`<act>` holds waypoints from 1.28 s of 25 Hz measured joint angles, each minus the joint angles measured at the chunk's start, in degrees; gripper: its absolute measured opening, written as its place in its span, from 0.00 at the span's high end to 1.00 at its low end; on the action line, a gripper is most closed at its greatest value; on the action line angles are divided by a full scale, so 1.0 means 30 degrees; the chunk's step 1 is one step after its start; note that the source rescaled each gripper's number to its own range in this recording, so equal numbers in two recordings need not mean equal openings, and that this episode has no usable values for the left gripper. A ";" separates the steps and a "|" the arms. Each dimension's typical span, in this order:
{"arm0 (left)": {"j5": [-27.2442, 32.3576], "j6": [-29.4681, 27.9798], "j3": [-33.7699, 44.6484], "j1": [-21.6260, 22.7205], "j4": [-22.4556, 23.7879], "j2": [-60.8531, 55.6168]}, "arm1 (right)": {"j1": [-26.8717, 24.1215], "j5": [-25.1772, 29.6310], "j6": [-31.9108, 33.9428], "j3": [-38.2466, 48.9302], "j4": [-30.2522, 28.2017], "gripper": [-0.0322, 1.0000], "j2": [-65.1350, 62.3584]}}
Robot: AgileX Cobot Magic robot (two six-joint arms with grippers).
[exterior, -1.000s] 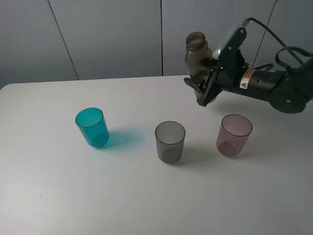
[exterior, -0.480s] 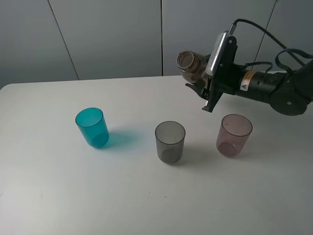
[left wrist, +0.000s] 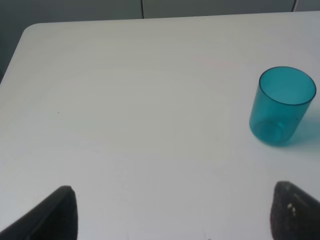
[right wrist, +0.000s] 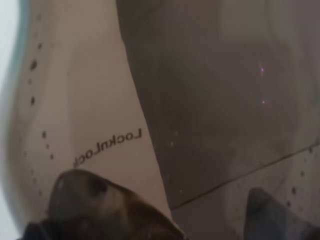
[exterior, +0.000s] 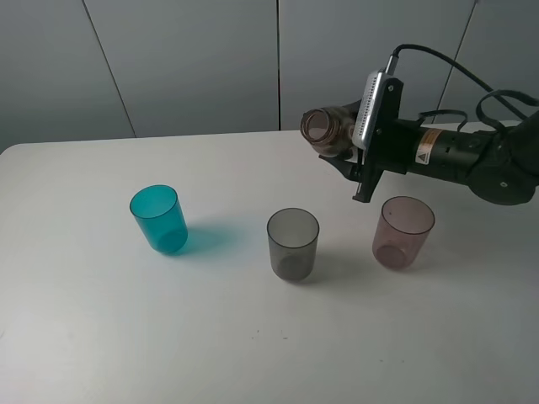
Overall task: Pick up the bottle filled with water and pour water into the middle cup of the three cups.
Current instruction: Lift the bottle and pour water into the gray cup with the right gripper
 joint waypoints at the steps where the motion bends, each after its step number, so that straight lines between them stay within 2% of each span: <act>1: 0.0000 0.0000 0.0000 0.0000 0.0000 0.0000 | 0.0000 0.0000 -0.0315 0.0001 -0.0082 0.97 0.0000; 13: 0.0000 0.0000 0.0000 0.0000 0.0000 0.0000 | 0.0000 -0.0033 -0.3904 0.0032 -0.0077 0.97 0.0000; 17: 0.0000 0.0000 0.0000 0.0000 0.0000 0.0000 | 0.0469 -0.0033 -0.5040 0.0032 -0.0009 0.97 0.0000; 32: 0.0000 0.0146 0.0000 0.0000 0.0000 0.0000 | 0.0792 -0.0033 -0.8078 0.0032 0.0348 0.97 0.0000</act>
